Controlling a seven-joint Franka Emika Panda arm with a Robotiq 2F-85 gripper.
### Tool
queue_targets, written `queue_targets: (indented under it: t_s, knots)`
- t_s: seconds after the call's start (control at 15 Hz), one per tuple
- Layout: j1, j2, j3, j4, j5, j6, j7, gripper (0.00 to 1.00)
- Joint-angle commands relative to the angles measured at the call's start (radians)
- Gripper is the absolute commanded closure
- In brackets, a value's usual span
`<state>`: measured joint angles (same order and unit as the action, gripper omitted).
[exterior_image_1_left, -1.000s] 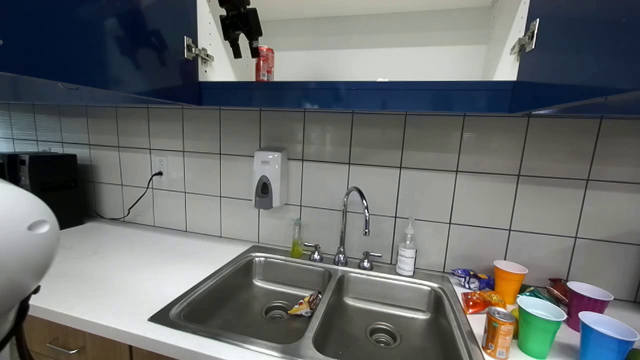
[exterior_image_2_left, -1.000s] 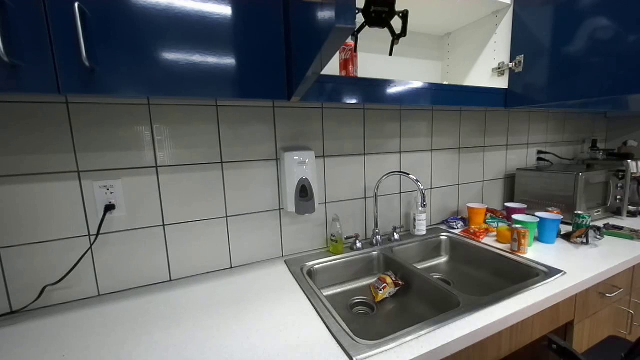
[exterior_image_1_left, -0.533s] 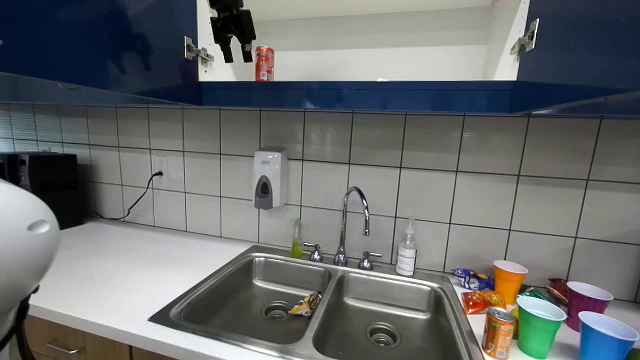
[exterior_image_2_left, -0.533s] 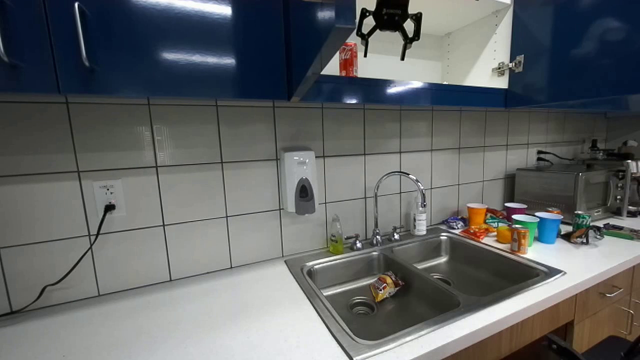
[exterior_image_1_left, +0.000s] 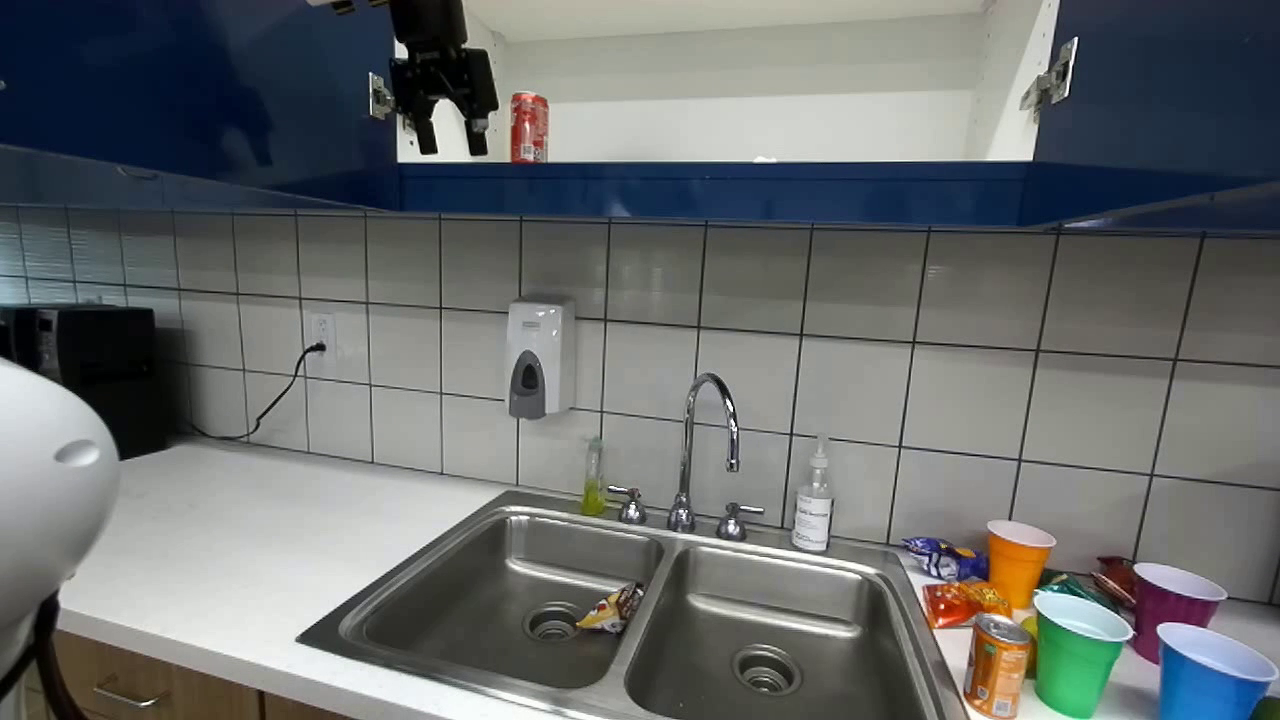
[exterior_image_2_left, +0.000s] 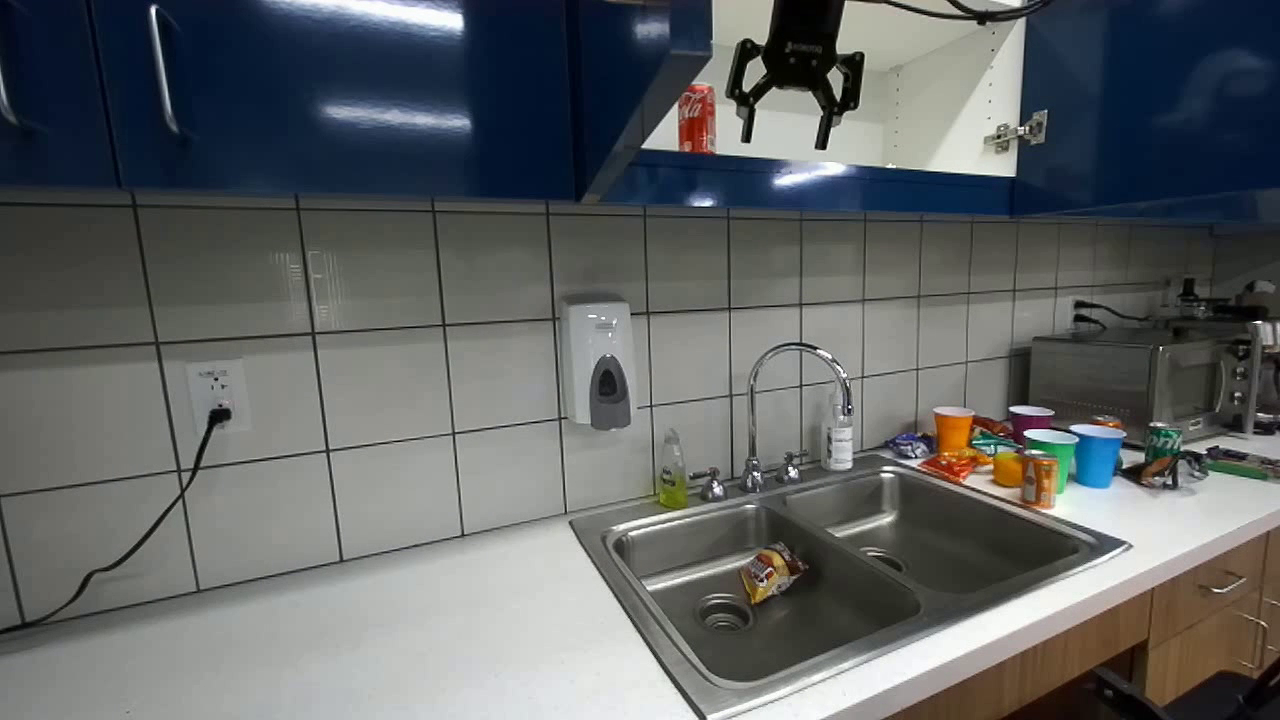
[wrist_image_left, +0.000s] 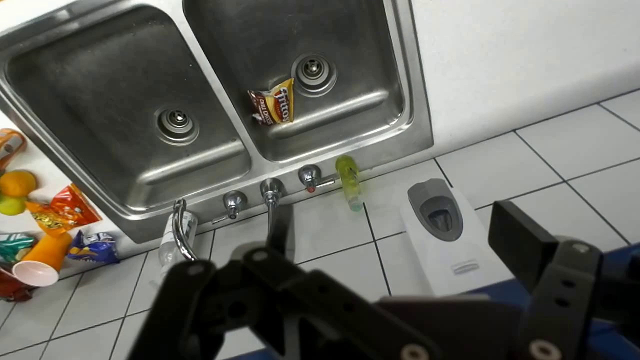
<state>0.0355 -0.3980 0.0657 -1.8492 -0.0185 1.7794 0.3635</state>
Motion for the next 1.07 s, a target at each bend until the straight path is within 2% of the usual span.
queue_targets:
  t_s: [0.0,0.4,1.0]
  knots:
    - [0.004,-0.072,-0.014,-0.121,0.038,0.045,-0.125,0.00]
    - [0.000,-0.109,-0.030,-0.246,0.071,0.066,-0.209,0.00]
    - [-0.002,-0.109,-0.034,-0.389,0.071,0.102,-0.248,0.00]
